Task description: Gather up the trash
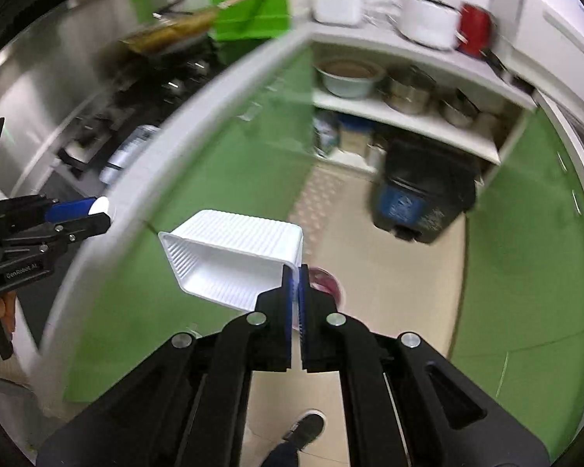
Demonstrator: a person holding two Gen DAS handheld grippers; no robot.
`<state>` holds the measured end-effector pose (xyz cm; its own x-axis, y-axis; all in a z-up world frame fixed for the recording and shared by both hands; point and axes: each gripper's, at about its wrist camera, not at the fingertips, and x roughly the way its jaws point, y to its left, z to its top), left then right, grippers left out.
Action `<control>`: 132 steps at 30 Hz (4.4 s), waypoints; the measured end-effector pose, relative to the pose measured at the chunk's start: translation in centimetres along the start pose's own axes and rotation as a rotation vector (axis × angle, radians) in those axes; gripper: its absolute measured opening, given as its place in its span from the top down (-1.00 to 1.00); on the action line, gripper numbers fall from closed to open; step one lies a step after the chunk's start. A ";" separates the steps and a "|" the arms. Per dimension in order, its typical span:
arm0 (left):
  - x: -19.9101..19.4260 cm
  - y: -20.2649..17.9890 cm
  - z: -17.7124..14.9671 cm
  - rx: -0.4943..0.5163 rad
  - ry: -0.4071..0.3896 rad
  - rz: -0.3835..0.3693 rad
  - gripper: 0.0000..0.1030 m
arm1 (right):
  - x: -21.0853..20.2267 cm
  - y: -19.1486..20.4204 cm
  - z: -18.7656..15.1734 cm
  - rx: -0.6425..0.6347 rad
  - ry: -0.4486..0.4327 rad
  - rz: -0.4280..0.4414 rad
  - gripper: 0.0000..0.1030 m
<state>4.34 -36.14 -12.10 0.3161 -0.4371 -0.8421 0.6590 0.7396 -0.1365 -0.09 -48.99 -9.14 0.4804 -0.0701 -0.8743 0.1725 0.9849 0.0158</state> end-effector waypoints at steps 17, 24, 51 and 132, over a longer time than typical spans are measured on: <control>30.2 -3.2 -2.3 0.034 0.184 -0.066 0.38 | 20.2 -13.0 -6.4 0.053 0.075 -0.022 0.96; 36.2 -2.7 -2.8 0.037 0.210 -0.071 0.28 | 24.9 -14.7 -7.6 0.080 0.087 -0.028 0.96; 30.5 4.4 -4.4 -0.101 0.133 -0.004 -0.90 | 33.1 -8.0 -6.3 -0.023 0.182 0.094 0.92; -27.2 20.3 -15.4 -0.628 -0.169 0.479 -0.90 | -6.2 39.0 8.5 -0.801 -0.008 0.602 -0.94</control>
<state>-1.38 -1.39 0.03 0.5993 -0.0341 -0.7998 -0.0651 0.9937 -0.0911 10.91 -11.46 1.03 0.3038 0.4773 -0.8246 -0.7298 0.6729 0.1206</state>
